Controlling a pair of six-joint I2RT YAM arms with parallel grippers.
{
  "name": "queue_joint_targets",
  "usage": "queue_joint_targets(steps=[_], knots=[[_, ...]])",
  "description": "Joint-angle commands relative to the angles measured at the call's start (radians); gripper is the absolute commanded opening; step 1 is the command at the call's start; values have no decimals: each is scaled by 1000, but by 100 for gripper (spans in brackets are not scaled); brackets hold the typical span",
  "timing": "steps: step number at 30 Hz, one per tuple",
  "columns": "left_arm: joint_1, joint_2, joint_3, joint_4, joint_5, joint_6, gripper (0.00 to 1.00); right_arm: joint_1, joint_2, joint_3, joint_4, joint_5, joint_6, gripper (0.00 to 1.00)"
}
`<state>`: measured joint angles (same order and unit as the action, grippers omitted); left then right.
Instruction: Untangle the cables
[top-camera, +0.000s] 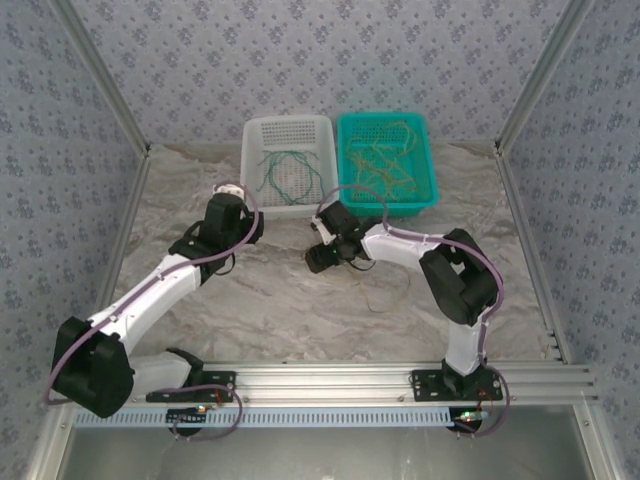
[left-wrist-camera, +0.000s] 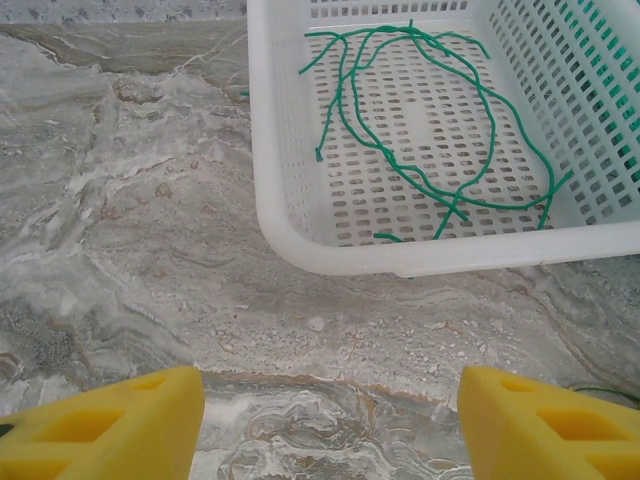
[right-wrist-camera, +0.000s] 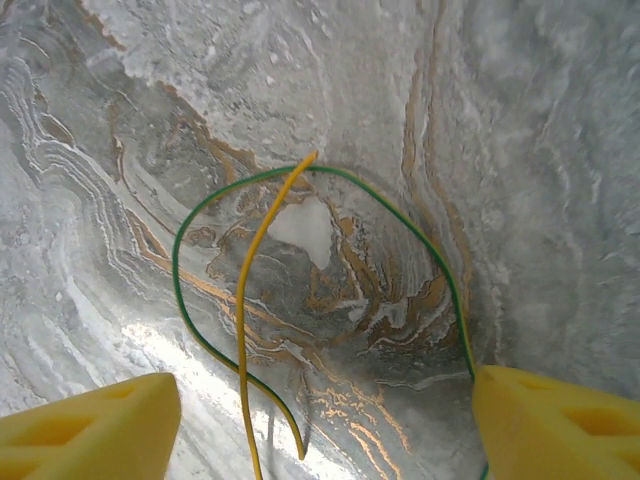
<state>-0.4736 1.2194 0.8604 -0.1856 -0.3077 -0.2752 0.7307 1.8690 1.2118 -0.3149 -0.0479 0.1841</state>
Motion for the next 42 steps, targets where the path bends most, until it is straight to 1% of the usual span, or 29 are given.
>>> queue_joint_targets(steps=[1,2,4,5,7,9,10,12,16,19,24,29,36,37,39,42], knots=[[-5,5,2,23,-25,-3,68,27,-55,67,-128,188,34,85],[-5,9,3,23,-22,0,68,27,-56,81,-165,222,58,86],[-5,16,9,23,-22,8,68,34,-82,76,-196,222,71,87],[-5,20,10,24,-28,7,68,40,-99,59,-201,244,85,87],[-5,27,12,24,-28,8,68,40,-140,18,-226,293,146,95],[-5,31,12,23,-21,8,68,16,-167,-10,-240,265,181,99],[-4,32,11,27,-17,5,68,-4,-170,-52,-242,214,186,100],[-3,39,11,36,-9,5,68,-39,-149,-70,-247,112,186,100],[-3,57,32,29,9,8,68,-56,-107,-92,-239,49,223,100],[-3,57,34,21,11,6,68,-51,-70,-76,-248,50,258,100],[-3,43,17,25,12,1,68,-6,11,-53,-184,56,244,100],[-3,31,7,28,19,-2,68,25,31,-54,-82,-13,214,100],[-3,28,-4,48,29,-7,68,35,44,-28,-20,-102,215,100],[-3,29,-4,47,34,-8,68,38,52,14,-21,-106,213,100],[-3,29,-4,48,35,-8,68,49,71,48,-40,-99,207,100],[-3,25,-5,48,32,-2,68,79,124,115,-88,-26,191,100]])
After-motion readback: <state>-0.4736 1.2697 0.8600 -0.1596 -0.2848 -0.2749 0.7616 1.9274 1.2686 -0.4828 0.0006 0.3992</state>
